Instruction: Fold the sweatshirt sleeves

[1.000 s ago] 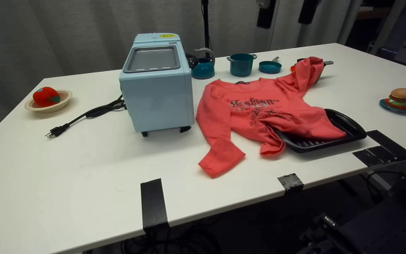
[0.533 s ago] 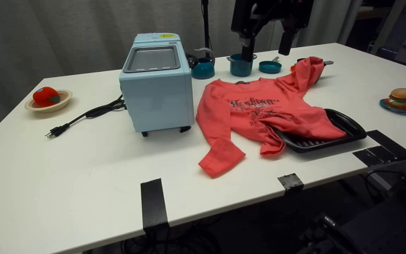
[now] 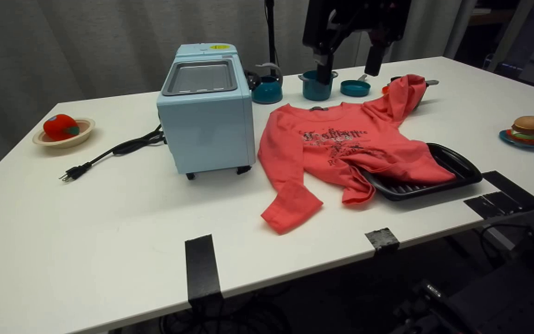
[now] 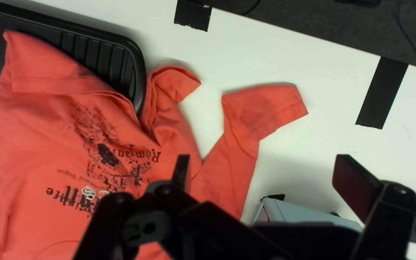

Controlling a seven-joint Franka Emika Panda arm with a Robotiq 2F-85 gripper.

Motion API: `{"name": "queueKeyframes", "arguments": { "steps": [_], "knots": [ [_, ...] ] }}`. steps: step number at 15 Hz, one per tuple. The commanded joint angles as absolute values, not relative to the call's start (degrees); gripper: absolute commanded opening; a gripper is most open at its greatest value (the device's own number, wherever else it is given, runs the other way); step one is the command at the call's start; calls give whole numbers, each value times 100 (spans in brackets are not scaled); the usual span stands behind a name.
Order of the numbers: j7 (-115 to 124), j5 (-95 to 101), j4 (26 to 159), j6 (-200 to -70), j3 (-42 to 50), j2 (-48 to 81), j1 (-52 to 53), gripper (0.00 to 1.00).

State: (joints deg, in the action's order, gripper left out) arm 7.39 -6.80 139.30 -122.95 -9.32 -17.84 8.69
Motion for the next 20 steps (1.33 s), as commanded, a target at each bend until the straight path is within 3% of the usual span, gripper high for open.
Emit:
{"name": "queueKeyframes", "arguments": {
  "steps": [1,20],
  "knots": [
    [919,-547,13966,-12932,-967,-1405,787,100],
    [1066,-522,13776,-15656,-1201,1742,1378,100]
  ]
}}
